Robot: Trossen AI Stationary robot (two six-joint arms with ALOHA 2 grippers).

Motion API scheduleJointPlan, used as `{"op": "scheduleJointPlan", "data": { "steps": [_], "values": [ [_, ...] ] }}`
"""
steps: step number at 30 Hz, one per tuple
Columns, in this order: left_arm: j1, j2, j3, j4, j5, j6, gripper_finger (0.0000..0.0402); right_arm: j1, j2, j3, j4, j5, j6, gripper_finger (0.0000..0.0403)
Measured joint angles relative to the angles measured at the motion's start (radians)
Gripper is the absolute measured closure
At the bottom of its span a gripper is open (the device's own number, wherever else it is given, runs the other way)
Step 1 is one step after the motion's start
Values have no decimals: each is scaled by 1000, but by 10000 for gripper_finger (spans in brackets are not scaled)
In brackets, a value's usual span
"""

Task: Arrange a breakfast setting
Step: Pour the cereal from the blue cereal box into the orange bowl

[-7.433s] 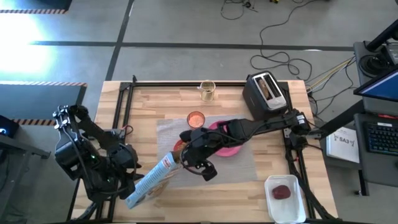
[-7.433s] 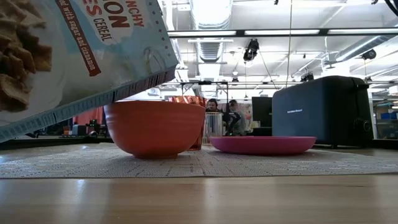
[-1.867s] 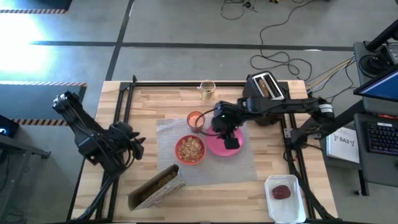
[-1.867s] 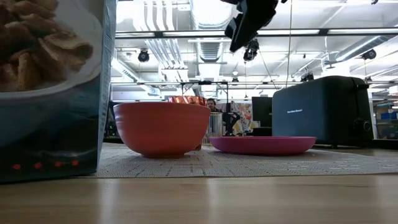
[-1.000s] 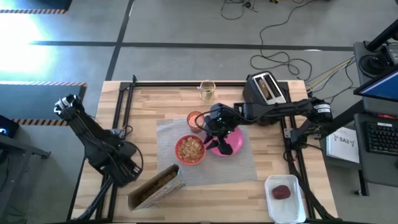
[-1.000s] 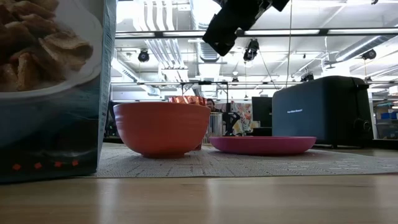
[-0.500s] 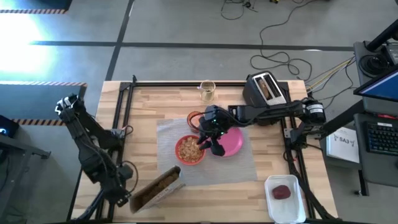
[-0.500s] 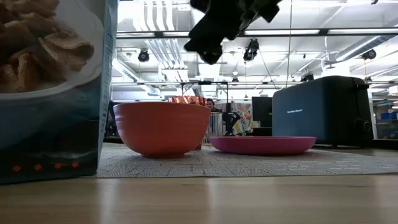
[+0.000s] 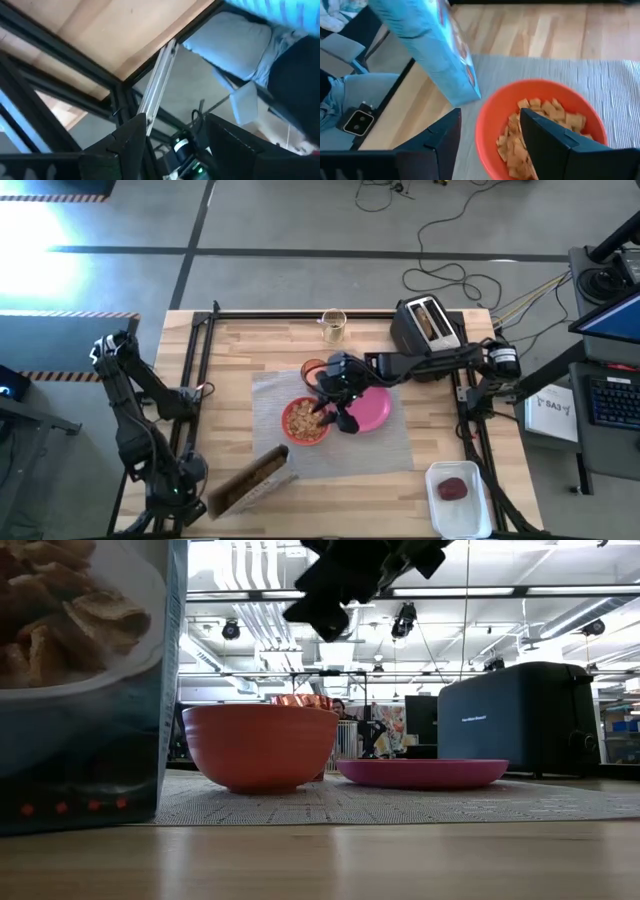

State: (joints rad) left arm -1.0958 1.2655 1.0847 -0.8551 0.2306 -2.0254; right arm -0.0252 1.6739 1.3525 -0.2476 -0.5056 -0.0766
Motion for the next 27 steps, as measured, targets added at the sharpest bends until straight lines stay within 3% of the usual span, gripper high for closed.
{"op": "scheduleJointPlan", "data": {
  "steps": [10, 27],
  "values": [
    [-55, 0, 14, -101, 14, -8, 223, 71, 45, 0, 218, 0, 5, 202],
    [-58, 1, 14, -111, -40, -2, 226, 135, 155, -1, 402, 5, 39, 202]
  ]
}}
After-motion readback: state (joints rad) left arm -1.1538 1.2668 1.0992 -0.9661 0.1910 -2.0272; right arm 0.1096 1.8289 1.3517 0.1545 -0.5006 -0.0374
